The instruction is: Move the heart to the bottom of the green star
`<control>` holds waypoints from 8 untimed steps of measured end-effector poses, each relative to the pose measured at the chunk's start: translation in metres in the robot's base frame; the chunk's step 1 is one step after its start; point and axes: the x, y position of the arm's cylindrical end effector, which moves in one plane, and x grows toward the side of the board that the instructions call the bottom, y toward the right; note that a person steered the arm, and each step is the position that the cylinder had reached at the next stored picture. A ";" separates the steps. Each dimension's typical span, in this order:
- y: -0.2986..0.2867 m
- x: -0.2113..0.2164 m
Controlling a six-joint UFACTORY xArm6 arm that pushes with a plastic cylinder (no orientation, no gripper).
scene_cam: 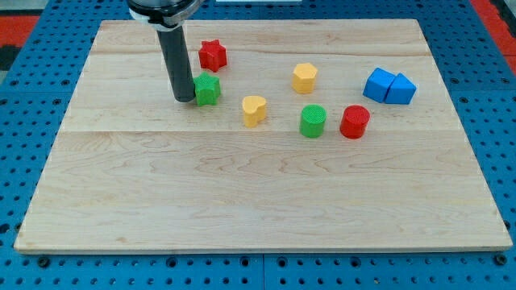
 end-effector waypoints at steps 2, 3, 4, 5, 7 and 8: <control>-0.005 0.079; 0.065 0.106; 0.132 0.096; 0.132 0.056; 0.115 0.015; 0.061 0.024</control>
